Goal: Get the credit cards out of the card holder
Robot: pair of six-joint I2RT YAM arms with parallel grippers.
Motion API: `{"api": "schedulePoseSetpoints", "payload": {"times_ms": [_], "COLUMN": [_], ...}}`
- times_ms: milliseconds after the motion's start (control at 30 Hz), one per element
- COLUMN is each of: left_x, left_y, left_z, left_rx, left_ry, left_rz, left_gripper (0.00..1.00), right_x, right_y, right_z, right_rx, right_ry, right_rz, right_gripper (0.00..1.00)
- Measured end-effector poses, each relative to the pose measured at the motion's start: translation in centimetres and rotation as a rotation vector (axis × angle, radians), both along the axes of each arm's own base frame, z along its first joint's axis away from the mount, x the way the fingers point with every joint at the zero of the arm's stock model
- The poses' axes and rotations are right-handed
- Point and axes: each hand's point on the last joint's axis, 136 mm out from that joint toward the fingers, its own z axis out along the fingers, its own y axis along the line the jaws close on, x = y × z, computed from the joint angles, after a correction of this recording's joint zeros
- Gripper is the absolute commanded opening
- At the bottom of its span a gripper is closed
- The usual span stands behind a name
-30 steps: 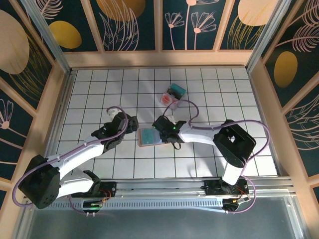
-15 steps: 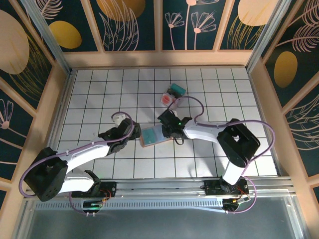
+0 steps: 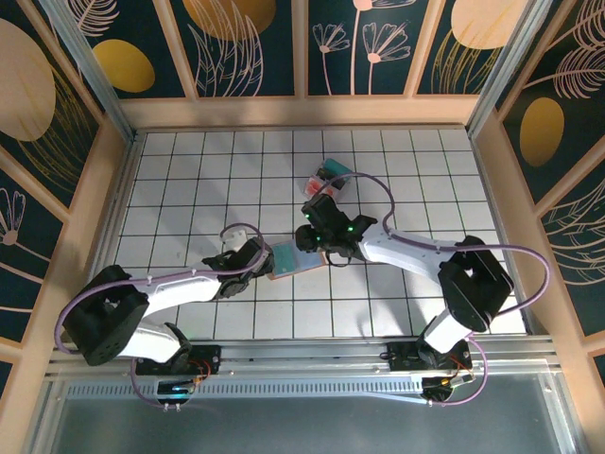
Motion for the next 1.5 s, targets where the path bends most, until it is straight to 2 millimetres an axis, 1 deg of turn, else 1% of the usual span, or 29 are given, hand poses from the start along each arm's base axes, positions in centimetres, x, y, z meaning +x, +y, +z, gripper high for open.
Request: {"api": "schedulePoseSetpoints", "payload": {"times_ms": [167,233,333,567,767,867,1267,1367,1500], "left_x": [0.0,0.0,0.2,0.2,0.2,0.2,0.4,0.4,0.4], "left_y": [-0.1,0.0,-0.1,0.1,0.2,0.2,0.1,0.1,0.1], "left_z": [-0.9,-1.4,-1.5,-1.8,-1.8,-1.8,-2.0,-2.1,-2.1], "left_rx": [0.004,0.016,0.028,0.046,0.055,0.055,0.085,0.089,0.09], "left_ry": [0.016,0.026,0.025,0.029,0.033,0.033,0.047,0.051,0.051], "left_rz": [0.006,0.006,0.01,0.015,0.016,0.016,0.018,0.018,0.019], "left_gripper": [0.99,0.99,0.99,0.99,0.99,0.99,0.99,0.99,0.99], "right_x": [-1.0,-1.4,-1.9,-2.4,-2.7,-2.7,-2.1,-2.2,-2.3], "right_y": [1.5,1.9,2.3,3.4,3.8,3.8,3.6,3.8,3.8], "right_z": [-2.1,-2.8,-3.6,-4.8,-5.9,-6.2,-7.2,-7.1,-7.3], "right_rx": [0.033,0.04,0.05,0.084,0.088,0.092,0.093,0.106,0.136], "right_ry": [0.088,0.118,0.154,0.206,0.235,0.246,0.267,0.274,0.288], "right_rz": [0.057,0.073,0.087,0.117,0.126,0.12,0.091,0.089,0.089], "right_gripper": [0.26,0.25,0.24,0.23,0.25,0.26,0.29,0.29,0.26]}}
